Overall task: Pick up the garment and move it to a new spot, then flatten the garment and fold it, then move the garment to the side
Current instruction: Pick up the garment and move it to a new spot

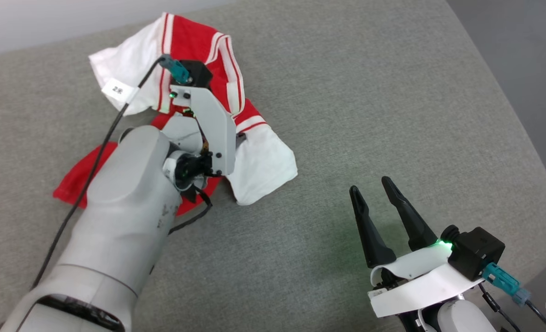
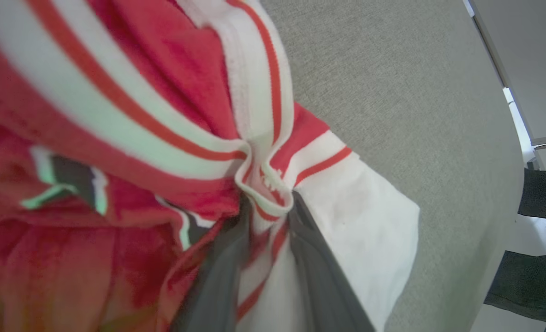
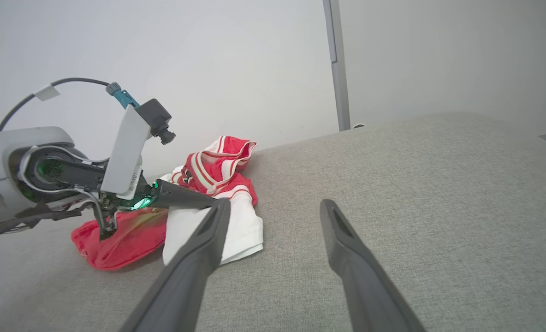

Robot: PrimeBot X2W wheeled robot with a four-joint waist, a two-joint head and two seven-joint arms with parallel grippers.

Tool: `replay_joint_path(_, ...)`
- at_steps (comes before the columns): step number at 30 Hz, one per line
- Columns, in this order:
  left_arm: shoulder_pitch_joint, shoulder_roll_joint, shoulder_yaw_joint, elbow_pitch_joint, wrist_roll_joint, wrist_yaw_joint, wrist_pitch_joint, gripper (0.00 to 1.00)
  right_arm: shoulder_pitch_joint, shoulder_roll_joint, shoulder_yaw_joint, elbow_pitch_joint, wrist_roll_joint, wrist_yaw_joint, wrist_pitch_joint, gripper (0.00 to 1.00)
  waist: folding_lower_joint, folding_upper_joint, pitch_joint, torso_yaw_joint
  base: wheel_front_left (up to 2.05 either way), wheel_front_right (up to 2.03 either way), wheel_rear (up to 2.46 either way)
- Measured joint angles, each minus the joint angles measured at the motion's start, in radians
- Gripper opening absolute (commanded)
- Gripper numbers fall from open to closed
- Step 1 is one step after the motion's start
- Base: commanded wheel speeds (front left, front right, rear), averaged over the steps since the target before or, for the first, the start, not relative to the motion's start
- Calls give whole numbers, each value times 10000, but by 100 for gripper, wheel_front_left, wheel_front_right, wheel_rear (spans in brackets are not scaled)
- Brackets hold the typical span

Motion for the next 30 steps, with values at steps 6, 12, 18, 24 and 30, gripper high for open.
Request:
replay_joint_path(6,-263,-188,-90,357,-150,-102,-134,100,25,2,-100,27,10,0,-2,100,0,0,-26,62,0,0,0)
replay_joint_path(12,-432,-163,-159,71,-548,-123,-21,100,102,8,-155,75,-113,0,-2,100,0,0,-297,364,0,0,0)
replay_joint_path(18,-864,426,44,-767,-972,-146,265,100,301,10,-167,84,-182,0,-2,100,0,0,-592,616,0,0,0)
replay_joint_path(24,-1502,1319,-86,-828,-506,86,619,100,356,12,-105,15,-182,0,-2,100,0,0,-577,636,0,0,0)
replay_joint_path(30,-1484,1603,115,-947,-552,148,21,100,496,12,-548,-35,-178,0,-4,100,0,0,-676,512,0,0,0)
